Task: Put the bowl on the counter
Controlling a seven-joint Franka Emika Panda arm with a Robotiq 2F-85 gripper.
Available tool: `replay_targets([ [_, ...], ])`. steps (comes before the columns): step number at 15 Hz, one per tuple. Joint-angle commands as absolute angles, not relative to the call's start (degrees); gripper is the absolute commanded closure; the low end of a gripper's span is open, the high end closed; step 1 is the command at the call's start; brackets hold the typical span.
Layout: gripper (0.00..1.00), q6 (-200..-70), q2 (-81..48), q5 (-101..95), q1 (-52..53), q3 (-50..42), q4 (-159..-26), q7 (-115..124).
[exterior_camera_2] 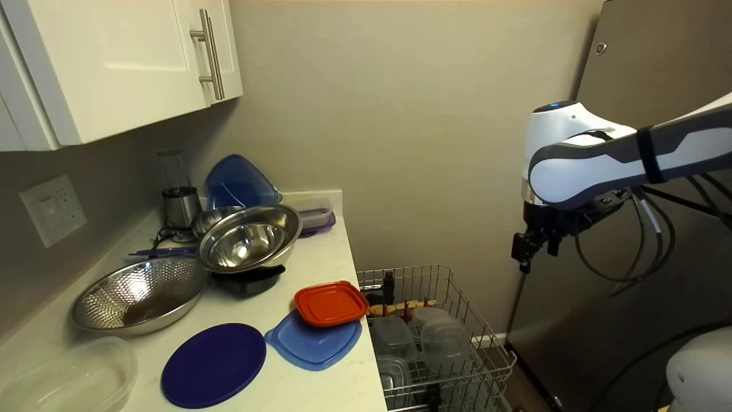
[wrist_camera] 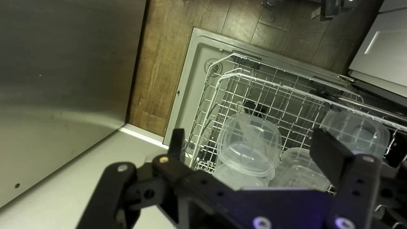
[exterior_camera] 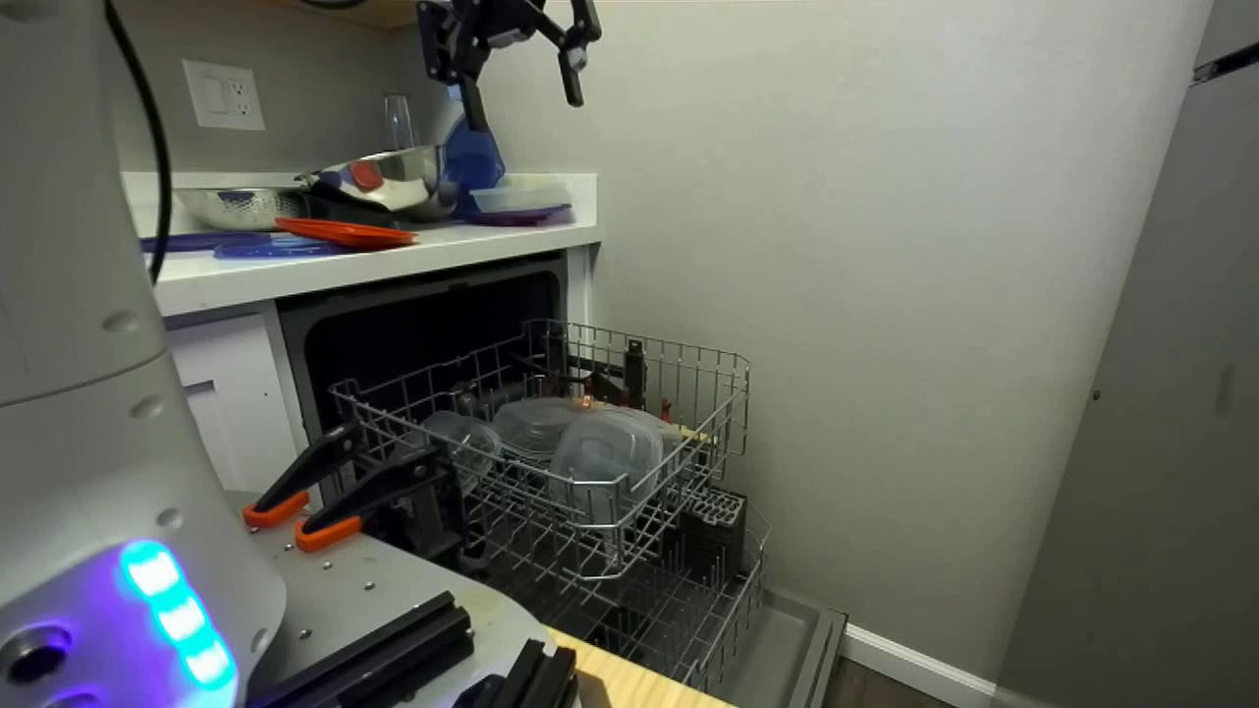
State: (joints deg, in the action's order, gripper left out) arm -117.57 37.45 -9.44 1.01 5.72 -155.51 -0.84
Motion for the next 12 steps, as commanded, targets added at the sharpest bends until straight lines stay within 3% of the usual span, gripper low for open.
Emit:
replay_targets([
  [1,0.00,-117.4,37.4,-9.8,1.7,5.1,-155.4,-0.5],
  [12,0.00,-118.7,26.6,-15.1,4.2,8.7,-137.9,-2.0],
])
